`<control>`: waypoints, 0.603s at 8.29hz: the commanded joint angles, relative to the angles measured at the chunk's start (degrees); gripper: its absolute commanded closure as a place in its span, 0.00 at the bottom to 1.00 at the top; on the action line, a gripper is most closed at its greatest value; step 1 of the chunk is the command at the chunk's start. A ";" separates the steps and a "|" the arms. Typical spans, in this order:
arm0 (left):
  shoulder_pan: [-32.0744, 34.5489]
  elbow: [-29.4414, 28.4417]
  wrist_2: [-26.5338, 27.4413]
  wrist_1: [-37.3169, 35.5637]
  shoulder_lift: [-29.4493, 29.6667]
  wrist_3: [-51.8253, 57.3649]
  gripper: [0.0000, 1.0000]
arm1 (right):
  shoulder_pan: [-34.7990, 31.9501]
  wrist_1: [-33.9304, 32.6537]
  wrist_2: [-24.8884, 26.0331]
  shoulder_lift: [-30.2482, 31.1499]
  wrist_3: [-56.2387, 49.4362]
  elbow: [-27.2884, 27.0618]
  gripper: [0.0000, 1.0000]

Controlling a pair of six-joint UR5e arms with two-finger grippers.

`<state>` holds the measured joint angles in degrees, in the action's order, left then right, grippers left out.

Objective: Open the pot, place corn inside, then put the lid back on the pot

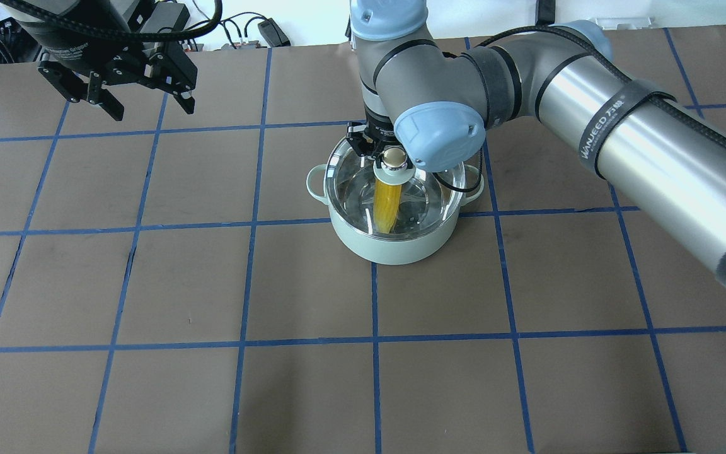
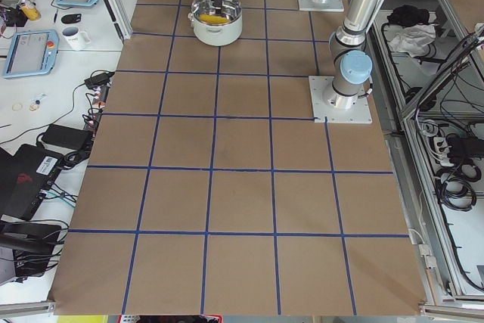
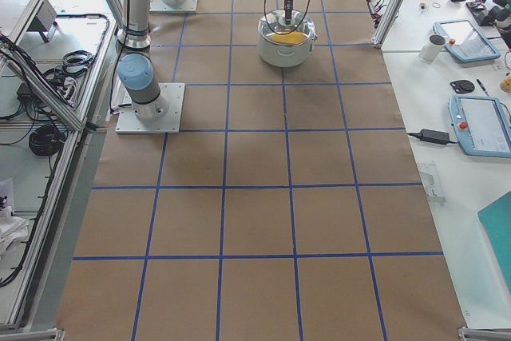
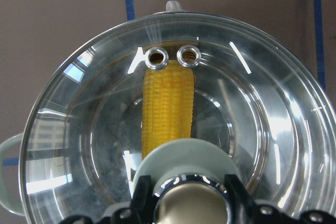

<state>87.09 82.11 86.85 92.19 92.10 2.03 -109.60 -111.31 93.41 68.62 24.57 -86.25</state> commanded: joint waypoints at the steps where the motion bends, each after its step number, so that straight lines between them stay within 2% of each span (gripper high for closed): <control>1: -1.05 0.33 -0.10 0.00 0.18 0.87 0.00 | 0.09 0.22 -0.51 0.02 -0.05 0.11 0.84; 3: -1.22 0.25 -0.10 -0.08 0.19 0.87 0.00 | 0.09 0.13 0.01 -0.15 -0.23 0.03 0.81; 4: -1.23 0.25 -0.19 -0.52 0.27 0.87 0.00 | 0.09 0.13 0.02 -0.33 -0.14 0.03 0.69; 5: -1.23 0.25 -0.10 -0.61 0.27 0.96 0.00 | 0.09 -0.04 0.02 -0.33 -0.05 0.03 0.33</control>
<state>85.92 82.37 86.72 91.91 92.32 2.90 -109.52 -111.18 93.32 68.42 24.44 -86.20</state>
